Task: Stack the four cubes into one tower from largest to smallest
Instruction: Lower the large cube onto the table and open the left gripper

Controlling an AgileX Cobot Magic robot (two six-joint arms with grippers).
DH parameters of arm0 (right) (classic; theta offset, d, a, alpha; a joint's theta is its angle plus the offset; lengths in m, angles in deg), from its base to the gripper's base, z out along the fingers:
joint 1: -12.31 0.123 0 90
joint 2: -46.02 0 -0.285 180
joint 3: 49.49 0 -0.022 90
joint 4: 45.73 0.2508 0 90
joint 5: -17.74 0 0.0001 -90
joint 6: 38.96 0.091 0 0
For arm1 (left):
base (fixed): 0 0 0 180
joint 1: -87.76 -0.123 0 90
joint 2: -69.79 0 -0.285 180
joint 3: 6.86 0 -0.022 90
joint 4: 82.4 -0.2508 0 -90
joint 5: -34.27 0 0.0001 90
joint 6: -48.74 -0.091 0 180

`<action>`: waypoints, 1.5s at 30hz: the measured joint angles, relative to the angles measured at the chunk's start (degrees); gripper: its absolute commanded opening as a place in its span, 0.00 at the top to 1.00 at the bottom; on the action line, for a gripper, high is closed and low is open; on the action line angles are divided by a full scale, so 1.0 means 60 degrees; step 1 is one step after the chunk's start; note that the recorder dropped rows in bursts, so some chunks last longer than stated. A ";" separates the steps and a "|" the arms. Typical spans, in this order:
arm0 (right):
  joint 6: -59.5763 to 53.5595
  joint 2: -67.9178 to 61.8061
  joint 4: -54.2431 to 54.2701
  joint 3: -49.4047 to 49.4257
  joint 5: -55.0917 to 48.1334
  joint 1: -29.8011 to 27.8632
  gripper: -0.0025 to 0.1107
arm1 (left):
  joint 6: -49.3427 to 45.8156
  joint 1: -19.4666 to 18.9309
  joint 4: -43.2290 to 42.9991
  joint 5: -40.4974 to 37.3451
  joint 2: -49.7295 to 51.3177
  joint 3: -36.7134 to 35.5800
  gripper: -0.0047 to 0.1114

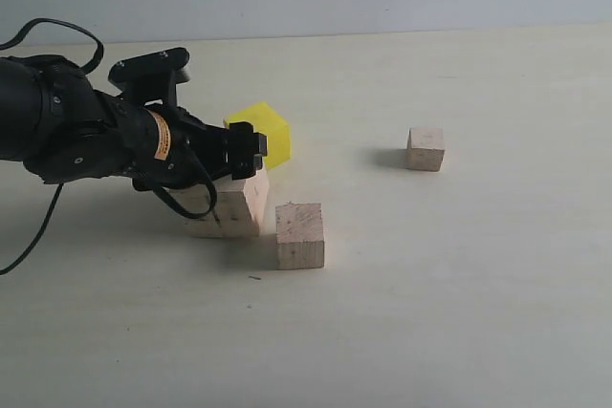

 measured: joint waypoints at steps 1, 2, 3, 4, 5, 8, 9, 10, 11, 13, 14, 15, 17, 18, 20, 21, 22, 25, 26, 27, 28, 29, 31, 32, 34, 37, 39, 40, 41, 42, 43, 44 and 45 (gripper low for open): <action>0.0000 0.0000 0.0000 0.0000 0.0000 0.0000 0.98 | 0.0000 0.0000 0.0000 0.0000 0.0000 0.0000 0.75; 0.0000 0.0000 0.0000 0.0000 0.0000 0.0000 0.98 | 0.0000 0.0000 0.0000 -0.0005 0.0000 0.0000 0.69; 0.0000 0.0000 0.0000 0.0000 0.0000 0.0000 0.98 | 0.0000 0.0000 0.0000 -0.0005 0.0000 0.0000 0.62; 0.0000 -0.0071 0.0000 0.0000 0.0026 0.0000 0.98 | 0.0000 0.0000 0.0000 -0.0021 0.0000 0.0000 0.57; 0.0000 -0.0161 0.0000 0.0000 0.0045 0.0000 0.98 | 0.0017 0.0000 0.0000 -0.0021 0.0000 0.0017 0.50; 0.0000 -0.0491 0.0000 -0.0128 -0.0004 0.0000 0.98 | 0.0035 0.0000 0.0000 -0.0040 0.0000 0.0017 0.37; 0.0000 -0.0630 0.0000 -0.0263 -0.0005 0.0000 0.98 | 0.0042 0.0000 0.0000 -0.0040 0.0000 0.0017 0.33; 0.0000 -0.0744 0.0000 -0.0392 -0.0005 0.0000 0.98 | 0.0057 0.0000 0.0000 -0.0040 0.0000 0.0017 0.29; 0.0000 -0.0895 0.0000 -0.0573 -0.0005 0.0000 0.98 | 0.0057 0.0000 0.0000 -0.0040 0.0000 0.0017 0.26; 0.0000 -0.1204 0.0000 -0.0926 -0.0005 0.0000 0.98 | 0.0057 0.0000 0.0000 -0.0040 0.0000 0.0017 0.20; 0.0000 -0.1363 0.0000 -0.1127 -0.0005 0.0000 0.98 | 0.0110 0.0012 0.0036 -0.0126 0.0000 0.0017 0.19; 0.0000 -0.1524 0.0000 -0.1332 -0.0005 0.0000 0.98 | 0.0170 0.0012 0.0057 -0.0202 0.0022 -0.0021 0.17; 0.0000 -0.1816 0.0000 -0.1748 -0.0005 0.0000 0.98 | 0.0338 0.0020 0.0277 -0.0364 0.0019 -0.0040 0.14; 0.0000 -0.1974 0.0000 -0.1950 -0.0005 0.0000 0.98 | 0.0365 0.0020 0.0318 -0.0554 0.0089 -0.0123 0.13; 0.0000 -0.2241 0.0000 -0.2301 0.0012 0.0000 0.98 | 0.0394 0.0020 0.0408 -0.1169 0.0215 -0.0306 0.13; 0.0000 -0.2381 0.0000 -0.2487 0.0012 0.0000 0.98 | 0.0394 0.0020 0.0408 -0.1354 0.0215 -0.0330 0.13; 0.0000 -0.2495 0.0000 -0.2633 0.0012 0.0000 0.98 | 0.0415 0.0020 0.0425 -0.1376 0.0196 -0.0353 0.13; 0.0000 -0.2876 0.0000 -0.3130 0.0031 0.0000 0.98 | 0.0412 0.0002 0.0459 -0.1302 0.0069 -0.0368 0.13; 0.0000 -0.2980 0.0000 -0.3279 0.0031 0.0000 0.98 | 0.0412 0.0002 0.0459 -0.1255 -0.0017 -0.0368 0.13; 0.0000 -0.3081 0.0000 -0.3420 0.0031 0.0000 0.98 | 0.0412 0.0002 0.0459 -0.1188 -0.0106 -0.0368 0.13; 0.0000 -0.3167 0.0000 -0.3544 0.0031 0.0000 0.98 | 0.0412 0.0002 0.0459 -0.1081 -0.0194 -0.0368 0.13; 0.0000 -0.3231 0.0000 -0.3637 0.0031 0.0000 0.98 | 0.0412 0.0002 0.0459 -0.1032 -0.0276 -0.0368 0.13; 0.0000 -0.3373 0.0000 -0.3833 0.0048 0.0000 0.98 | 0.0412 0.0002 0.0459 -0.1014 -0.0417 -0.0368 0.13; 0.0000 -0.3419 0.0000 -0.3898 0.0069 0.0000 0.98 | 0.0412 0.0002 0.0459 -0.1014 -0.0472 -0.0331 0.13; 0.0000 -0.3518 0.0000 -0.3999 0.0069 0.0000 0.98 | 0.0412 0.0002 0.0459 -0.0991 -0.0612 -0.0292 0.13; 0.0000 -0.3650 0.0000 -0.4066 0.0138 0.0000 0.98 | 0.0412 0.0002 0.0459 -0.1149 -0.0800 -0.0188 0.13; 0.0000 -0.3701 0.0000 -0.4082 0.0138 0.0000 0.98 | 0.0331 0.0002 0.0459 -0.1370 -0.0879 -0.0105 0.13; 0.0000 -0.3739 0.0000 -0.4082 0.0138 0.0000 0.98 | 0.0246 0.0002 0.0459 -0.1472 -0.0930 -0.0064 0.13; 0.0000 -0.3759 0.0000 -0.4082 0.0138 0.0000 0.98 | 0.0179 0.0002 0.0459 -0.1567 -0.0992 -0.0067 0.13; 0.0000 -0.3760 0.0000 -0.4082 0.0138 0.0000 0.98 | 0.0137 0.0002 0.0459 -0.1638 -0.1045 -0.0067 0.13; 0.0000 -0.3782 0.0000 -0.4082 0.0138 0.0000 0.98 | 0.0116 0.0002 0.0459 -0.1714 -0.1100 -0.0067 0.13; 0.0000 -0.3798 0.0000 -0.4082 0.0138 0.0000 0.98 | 0.0094 0.0002 0.0459 -0.1755 -0.1201 -0.0067 0.13; 0.0000 -0.3798 0.0000 -0.4082 0.0138 0.0000 0.98 | 0.0066 0.0002 0.0459 -0.1794 -0.1310 -0.0050 0.13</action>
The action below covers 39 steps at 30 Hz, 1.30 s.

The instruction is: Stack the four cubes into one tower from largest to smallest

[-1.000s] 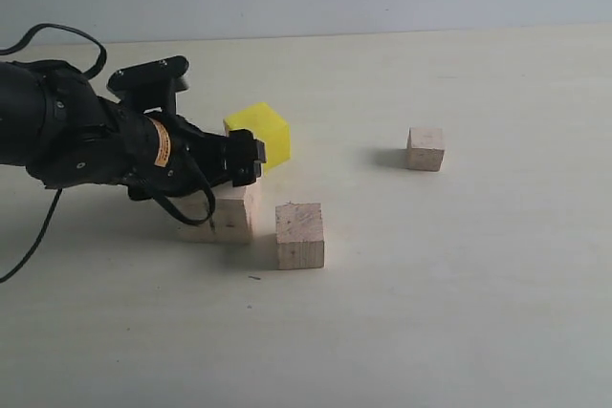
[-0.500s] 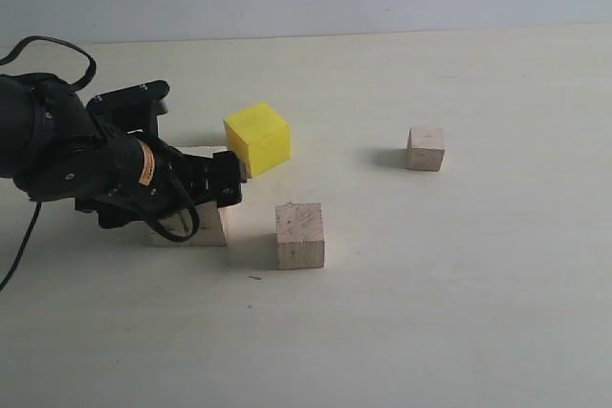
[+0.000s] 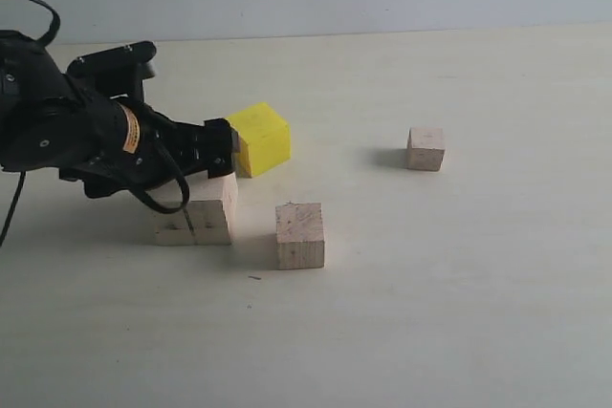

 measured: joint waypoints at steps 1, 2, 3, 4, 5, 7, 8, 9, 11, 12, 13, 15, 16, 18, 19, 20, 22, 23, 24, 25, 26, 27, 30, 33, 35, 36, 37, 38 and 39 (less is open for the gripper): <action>0.0000 -0.0021 0.0000 0.0000 0.0000 0.0000 0.98 | -0.0048 0.0000 0.0000 -0.0020 -0.0124 -0.0012 0.13; 0.0000 -0.0043 0.0000 0.0000 0.0000 0.0000 0.98 | -0.0095 0.0000 0.0000 -0.0043 -0.0272 0.0006 0.13; 0.0000 -0.0095 0.0000 0.0000 0.0000 0.0000 0.98 | -0.0189 0.0000 0.0000 -0.0043 -0.0441 0.0006 0.13; 0.0000 -0.0156 0.0000 0.0000 0.0000 0.0000 0.98 | -0.0299 0.0000 0.0000 -0.0078 -0.0584 0.0006 0.13; 0.0000 -0.0235 0.0000 0.0000 0.0000 0.0000 0.98 | -0.0446 0.0000 0.0000 -0.0099 -0.0780 0.0006 0.14; 0.0000 -0.0502 0.0000 0.0000 0.0000 0.0000 0.98 | -0.0815 0.0000 0.0000 -0.0271 -0.1176 0.0006 0.14; 0.0000 -0.0653 0.0000 0.0000 0.0000 0.0000 0.98 | -0.1093 0.0000 0.0000 -0.0405 -0.1470 0.0006 0.14; 0.0000 -0.0809 0.0000 0.0000 0.0000 0.0000 0.98 | -0.1278 0.0000 0.0000 -0.0547 -0.1666 0.0006 0.14; 0.0000 -0.1127 0.0000 0.0000 0.0000 0.0000 0.98 | -0.1706 0.0000 -0.0075 -0.0857 -0.2178 0.0006 0.14; 0.0000 -0.1289 0.0000 0.0000 0.0000 0.0000 0.98 | -0.1915 0.0000 -0.0098 -0.0983 -0.2443 0.0006 0.14; 0.0000 -0.1419 0.0000 0.0000 0.0000 0.0000 0.98 | -0.2063 0.0000 -0.0113 -0.1122 -0.2663 0.0006 0.14; 0.0000 -0.1745 0.0000 0.0000 0.0000 0.0000 0.98 | -0.2400 0.0000 -0.0146 -0.1477 -0.3231 0.0006 0.14; 0.0000 -0.1879 0.0000 0.0000 0.0000 0.0000 0.98 | -0.2530 0.0000 -0.0170 -0.1638 -0.3457 0.0006 0.15; 0.0000 -0.2209 0.0000 0.0000 0.0000 0.0000 0.98 | -0.2877 0.0000 -0.0170 -0.1969 -0.4010 0.0006 0.19; 0.0000 -0.2340 0.0000 0.0000 0.0000 0.0000 0.98 | -0.3049 0.0000 -0.0170 -0.2103 -0.4220 0.0006 0.25; 0.0000 -0.2499 0.0000 -0.0028 -0.0028 0.0000 0.98 | -0.3228 0.0000 -0.0170 -0.2280 -0.4534 0.0006 0.29; 0.0000 -0.2827 0.0000 -0.0225 -0.0248 0.0000 0.98 | -0.3525 0.0000 -0.0170 -0.2526 -0.5002 0.0006 0.40; 0.0000 -0.2976 0.0000 -0.0354 -0.0403 0.0000 0.98 | -0.3669 0.0000 -0.0170 -0.2607 -0.5259 0.0006 0.44; 0.0000 -0.3110 0.0000 -0.0550 -0.0580 0.0000 0.98 | -0.3772 0.0000 -0.0189 -0.2654 -0.5517 0.0006 0.47; 0.0000 -0.3232 0.0000 -0.0821 -0.0737 0.0000 0.98 | -0.3900 0.0000 -0.0204 -0.2671 -0.5779 0.0006 0.51; 0.0000 -0.3292 0.0016 -0.1006 -0.0832 0.0000 0.98 | -0.4041 0.0000 -0.0209 -0.2678 -0.6053 -0.0062 0.53; 0.0000 -0.3375 0.0016 -0.1224 -0.0863 0.0000 0.98 | -0.4132 0.0000 -0.0209 -0.2696 -0.6283 -0.0122 0.56; 0.0000 -0.3453 0.0016 -0.1707 -0.0792 0.0000 0.98 | -0.4295 0.0000 -0.0230 -0.2714 -0.7128 -0.0421 0.67; 0.0000 -0.3453 0.0016 -0.1879 -0.0463 0.0000 0.98 | -0.4317 0.0000 -0.0230 -0.2729 -0.8056 -0.0752 0.80; 0.0000 -0.3453 0.0016 -0.1906 -0.0350 0.0000 0.98 | -0.4340 0.0000 -0.0230 -0.2776 -0.8673 -0.0952 0.91; 0.0000 -0.3453 0.0016 -0.1906 -0.0284 0.0000 0.98 | -0.4339 0.0000 -0.0230 -0.2824 -0.8977 -0.1030 0.96; 0.0000 -0.3453 0.0016 -0.1906 -0.0257 0.0000 0.98 | -0.4379 0.0000 -0.0230 -0.2846 -0.9215 -0.1074 0.96; 0.0000 -0.3453 0.0016 -0.1906 -0.0242 0.0000 0.98 | -0.4431 0.0000 -0.0230 -0.2895 -0.9514 -0.1120 0.96; 0.0000 -0.3453 0.0016 -0.1906 -0.0191 0.0000 0.98 | -0.4509 0.0000 -0.0230 -0.2943 -0.9813 -0.1167 0.96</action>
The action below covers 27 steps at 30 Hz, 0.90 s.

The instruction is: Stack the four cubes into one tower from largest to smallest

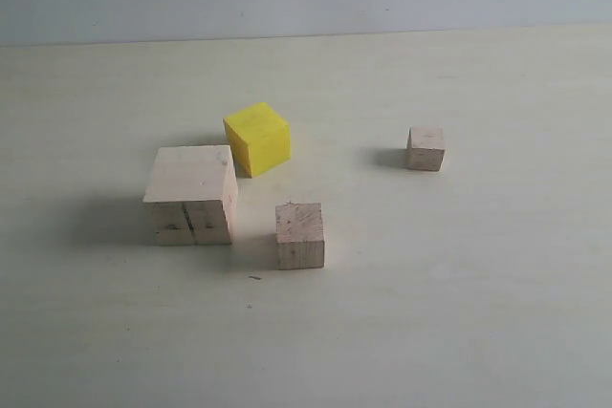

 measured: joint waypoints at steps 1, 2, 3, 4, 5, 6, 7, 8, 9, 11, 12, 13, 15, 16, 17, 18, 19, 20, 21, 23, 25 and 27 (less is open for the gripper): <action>0.0000 -0.0017 0.0000 0.0000 0.0135 0.0000 0.98 | -0.0102 0.0000 0.0000 -0.0019 -0.0236 -0.0036 0.96; 0.0000 -0.0014 0.0000 0.0000 0.0250 0.0000 0.98 | -0.0180 0.0000 -0.0016 -0.0042 -0.0520 -0.0056 0.96; 0.0000 -0.0014 0.0000 0.0000 0.0373 0.0000 0.98 | -0.0237 0.0000 -0.0016 -0.0077 -0.0793 -0.0097 0.96; 0.0000 -0.0014 0.0000 0.0000 0.0486 0.0000 0.98 | -0.0279 0.0000 -0.0016 -0.0088 -0.1049 -0.0117 0.96; 0.0000 -0.0014 0.0000 0.0000 0.0556 0.0000 0.98 | -0.0336 0.0000 -0.0016 -0.0131 -0.1293 -0.0160 0.96; 0.0000 -0.0014 0.0000 0.0000 0.0598 0.0000 0.98 | -0.0381 0.0000 -0.0020 -0.0172 -0.1520 -0.0183 0.96; 0.0000 -0.0014 0.0000 0.0000 0.0618 0.0000 0.98 | -0.0465 0.0000 -0.0037 -0.0189 -0.1692 -0.0210 0.96; 0.0000 -0.0014 0.0000 0.0000 0.0632 0.0000 0.98 | -0.0514 0.0000 -0.0037 -0.0238 -0.1883 -0.0270 0.96; 0.0017 -0.0014 0.0000 0.0000 0.0632 0.0000 0.98 | -0.0584 0.0000 -0.0057 -0.0333 -0.2049 -0.0297 0.96; 0.0228 -0.0014 0.0318 0.0000 0.0658 0.0000 0.98 | -0.0742 0.0000 -0.0055 -0.0611 -0.2306 -0.0389 0.96; 0.0251 -0.0014 0.0611 0.0000 0.0658 0.0000 0.98 | -0.0818 0.0000 -0.0055 -0.0738 -0.2420 -0.0458 0.96; 0.0157 -0.0014 0.0921 0.0000 0.0614 0.0000 0.98 | -0.0907 0.0000 -0.0055 -0.0871 -0.2498 -0.0489 0.96; -0.0626 -0.0089 0.1613 -0.0020 0.0423 0.0000 0.98 | -0.0997 0.0000 -0.0055 -0.1088 -0.2654 -0.0578 0.96; -0.1223 -0.0159 0.2106 -0.0090 0.0159 -0.0016 0.98 | -0.1048 0.0000 -0.0055 -0.1186 -0.2732 -0.0599 0.96; -0.1847 -0.0291 0.2644 -0.0201 -0.0150 -0.0016 0.98 | -0.1096 0.0000 -0.0055 -0.1257 -0.2811 -0.0621 0.96; -0.2334 -0.0416 0.3084 -0.0323 -0.0425 -0.0016 0.98 | -0.1186 0.0000 -0.0055 -0.1323 -0.2860 -0.0621 0.96; -0.2920 -0.0601 0.3647 -0.0512 -0.0794 -0.0016 0.98 | -0.1243 0.0000 -0.0055 -0.1350 -0.2907 -0.0621 0.96; -0.3467 -0.0805 0.4190 -0.0741 -0.1170 -0.0016 0.98 | -0.1291 0.0000 -0.0055 -0.1366 -0.2986 -0.0621 0.96; -0.3860 -0.0988 0.4594 -0.0936 -0.1473 -0.0016 0.98 | -0.1349 0.0000 -0.0038 -0.1390 -0.3035 -0.0621 0.96; -0.4591 -0.1498 0.5354 -0.1490 -0.2236 -0.0016 0.98 | -0.1442 0.0000 -0.0019 -0.1410 -0.3135 -0.0621 0.96; -0.4956 -0.2021 0.5728 -0.2100 -0.2940 -0.0016 0.98 | -0.1510 0.0000 -0.0005 -0.1427 -0.3195 -0.0621 0.96; -0.5090 -0.2486 0.5857 -0.2640 -0.3437 -0.0016 0.98 | -0.1529 0.0000 0.0020 -0.1449 -0.3231 -0.0621 0.96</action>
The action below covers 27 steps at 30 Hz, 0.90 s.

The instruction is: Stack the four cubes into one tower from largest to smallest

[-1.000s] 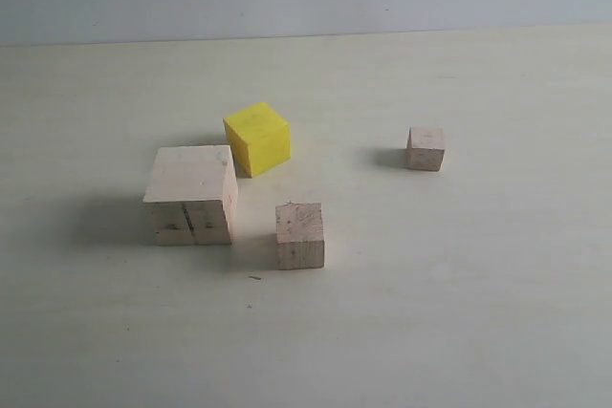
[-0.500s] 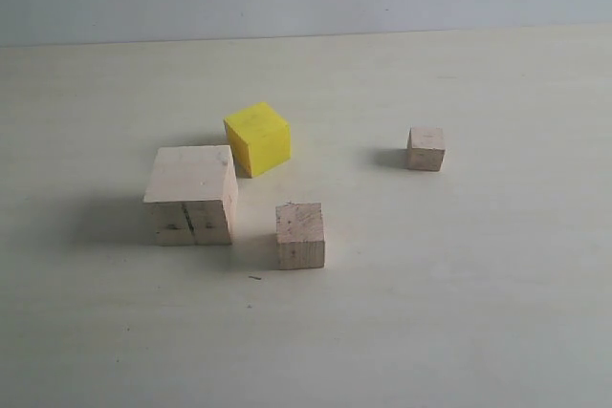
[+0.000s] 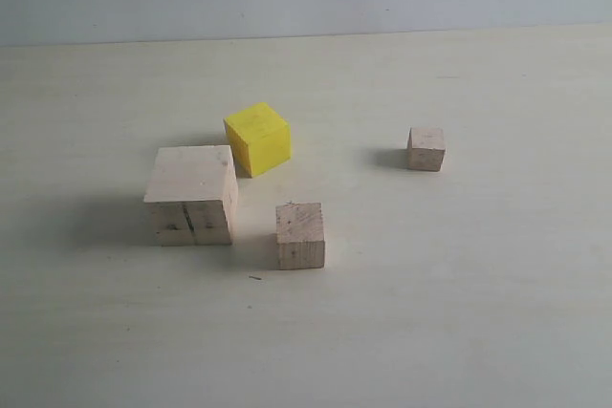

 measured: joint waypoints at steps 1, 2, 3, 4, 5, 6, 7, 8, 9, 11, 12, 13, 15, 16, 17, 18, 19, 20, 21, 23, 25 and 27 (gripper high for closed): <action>-0.0054 -0.0305 0.0000 -0.0276 -0.0204 0.0066 0.98 | 0.0000 0.0000 0.0038 -0.0037 0.0000 -0.0016 0.96; -0.0075 -0.0496 -0.0042 -0.0544 -0.0305 0.0161 0.98 | -0.0014 0.0000 0.0038 -0.0037 0.0000 -0.0041 0.96; -0.0092 -0.0680 -0.0152 -0.0750 -0.0378 0.0340 0.98 | -0.0014 0.0000 0.0066 -0.0080 0.0000 -0.0109 0.96; -0.0092 -0.0939 -0.0365 -0.1050 -0.0443 0.0578 0.98 | -0.0014 0.0000 0.0084 -0.0120 0.0000 -0.0210 0.96; -0.0046 -0.1106 -0.0554 -0.1253 -0.0485 0.0855 0.98 | -0.0022 0.0000 0.0085 -0.0178 0.0000 -0.0324 0.96; 0.0071 -0.1308 -0.0873 -0.1463 -0.0512 0.1090 0.98 | -0.0022 0.0000 0.0107 -0.0210 0.0000 -0.0445 0.96; 0.0369 -0.1522 -0.1258 -0.1768 -0.0559 0.1456 0.98 | -0.0022 0.0000 0.0126 -0.0231 0.0000 -0.0574 0.96; 0.0596 -0.1743 -0.1703 -0.1973 -0.0556 0.1704 0.98 | -0.0022 0.0000 0.0147 -0.0231 0.0000 -0.0670 0.96; 0.0886 -0.1976 -0.2166 -0.2225 -0.0578 0.2019 0.98 | -0.0022 0.0000 0.0173 -0.0252 0.0000 -0.0771 0.96; 0.1381 -0.2414 -0.2981 -0.2696 -0.0698 0.2570 0.98 | -0.0022 0.0000 0.0207 -0.0252 0.0000 -0.0868 0.96; 0.1588 -0.2670 -0.3383 -0.2929 -0.0785 0.2866 0.98 | -0.0022 0.0000 0.0227 -0.0252 0.0000 -0.0888 0.96; 0.1777 -0.2928 -0.3722 -0.3161 -0.0895 0.3151 0.98 | -0.0022 0.0000 0.0227 -0.0252 0.0000 -0.0902 0.96; 0.2250 -0.3685 -0.4519 -0.3792 -0.1181 0.3938 0.98 | -0.0022 0.0000 0.0227 -0.0252 0.0000 -0.0925 0.96; 0.2339 -0.3904 -0.4762 -0.3972 -0.1266 0.4136 0.98 | -0.0022 0.0000 0.0227 -0.0252 0.0000 -0.0925 0.96; 0.2452 -0.4456 -0.5102 -0.4421 -0.1487 0.4609 0.98 | -0.0022 0.0000 0.0227 -0.0252 0.0000 -0.0925 0.96; 0.2547 -0.4793 -0.5253 -0.4657 -0.1599 0.4827 0.98 | -0.0022 0.0000 0.0227 -0.0252 0.0000 -0.0925 0.96; 0.2814 -0.5303 -0.5534 -0.5144 -0.1827 0.5197 0.98 | -0.0022 0.0000 0.0227 -0.0252 0.0000 -0.0925 0.96; 0.2939 -0.5584 -0.5720 -0.5392 -0.1934 0.5398 0.96 | -0.0022 0.0000 0.0227 -0.0232 0.0000 -0.0966 0.96; 0.3157 -0.6086 -0.6037 -0.5832 -0.2093 0.5769 0.95 | -0.0022 0.0000 0.0227 -0.0195 -0.0042 -0.1065 0.96; 0.3355 -0.6815 -0.6293 -0.6461 -0.2275 0.6215 0.85 | -0.0022 0.0000 0.0227 -0.0007 -0.0279 -0.1269 0.96; 0.3661 -0.7546 -0.6375 -0.7058 -0.2388 0.6513 0.75 | -0.0022 0.0000 0.0227 0.0121 -0.0704 -0.1445 0.96; 0.3861 -0.8178 -0.6375 -0.7681 -0.2550 0.6751 0.64 | -0.0022 0.0000 0.0124 0.0262 -0.1223 -0.1636 0.96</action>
